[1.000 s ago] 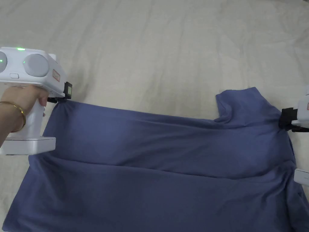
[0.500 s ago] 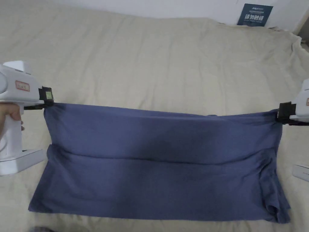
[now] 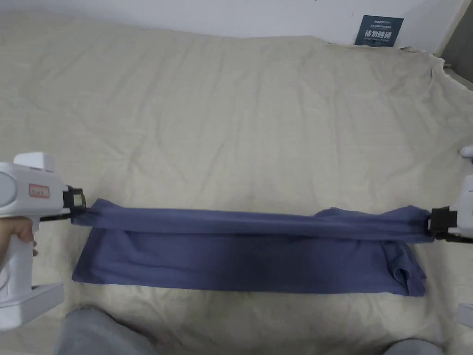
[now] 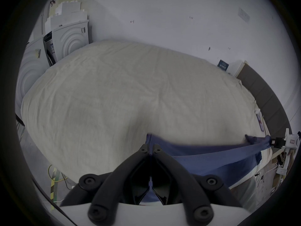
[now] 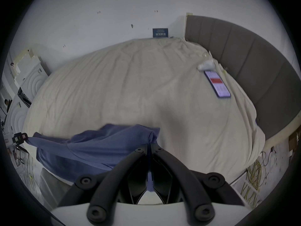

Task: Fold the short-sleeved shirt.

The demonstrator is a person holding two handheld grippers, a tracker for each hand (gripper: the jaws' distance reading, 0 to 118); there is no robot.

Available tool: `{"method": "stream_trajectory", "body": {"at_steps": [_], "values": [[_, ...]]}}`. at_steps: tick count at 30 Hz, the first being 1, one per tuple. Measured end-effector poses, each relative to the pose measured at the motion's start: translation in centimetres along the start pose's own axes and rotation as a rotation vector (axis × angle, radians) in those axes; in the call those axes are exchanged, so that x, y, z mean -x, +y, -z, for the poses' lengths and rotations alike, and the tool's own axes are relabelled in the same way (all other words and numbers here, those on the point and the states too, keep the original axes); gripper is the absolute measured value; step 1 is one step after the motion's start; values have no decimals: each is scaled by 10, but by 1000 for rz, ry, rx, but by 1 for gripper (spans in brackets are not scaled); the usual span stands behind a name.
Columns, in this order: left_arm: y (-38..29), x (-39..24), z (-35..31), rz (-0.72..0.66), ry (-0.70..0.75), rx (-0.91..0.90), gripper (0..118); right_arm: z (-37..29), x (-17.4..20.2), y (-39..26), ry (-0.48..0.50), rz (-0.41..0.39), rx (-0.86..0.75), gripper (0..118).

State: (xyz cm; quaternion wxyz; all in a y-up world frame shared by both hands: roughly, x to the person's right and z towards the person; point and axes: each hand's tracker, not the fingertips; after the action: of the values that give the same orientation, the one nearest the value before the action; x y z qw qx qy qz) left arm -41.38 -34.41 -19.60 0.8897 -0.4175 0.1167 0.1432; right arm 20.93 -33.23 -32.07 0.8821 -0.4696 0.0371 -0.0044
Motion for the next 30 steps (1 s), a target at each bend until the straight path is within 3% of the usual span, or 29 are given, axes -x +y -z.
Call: {"method": "stream_trajectory", "body": {"at_steps": [13,14,15,16,17,18,19,20,24,27,30], "values": [[-45,-10,41,49,150,151,0,41,8,-54,-53,51,127,1],[-43,-11,39,46,155,157,5,40,8,-54,-54,51,124,2],[-40,-12,38,48,169,164,20,39,8,-52,-55,51,123,4],[-37,-11,36,58,175,165,39,37,8,-50,-56,50,122,11],[-33,-10,34,79,207,167,65,33,9,-48,-58,43,123,32],[-29,-7,30,93,213,160,91,29,9,-44,-68,24,125,69],[-23,-5,24,94,228,139,104,24,8,-40,-82,-13,121,93],[-15,-4,16,93,242,105,109,16,8,-35,-107,-40,92,101],[24,-6,-21,66,209,-32,110,-29,14,0,-170,-130,-62,101],[44,-17,-47,43,129,-183,110,-68,25,23,-200,-140,-253,102],[45,-40,-67,61,146,-370,110,-96,38,29,-160,-113,-485,103]]}}
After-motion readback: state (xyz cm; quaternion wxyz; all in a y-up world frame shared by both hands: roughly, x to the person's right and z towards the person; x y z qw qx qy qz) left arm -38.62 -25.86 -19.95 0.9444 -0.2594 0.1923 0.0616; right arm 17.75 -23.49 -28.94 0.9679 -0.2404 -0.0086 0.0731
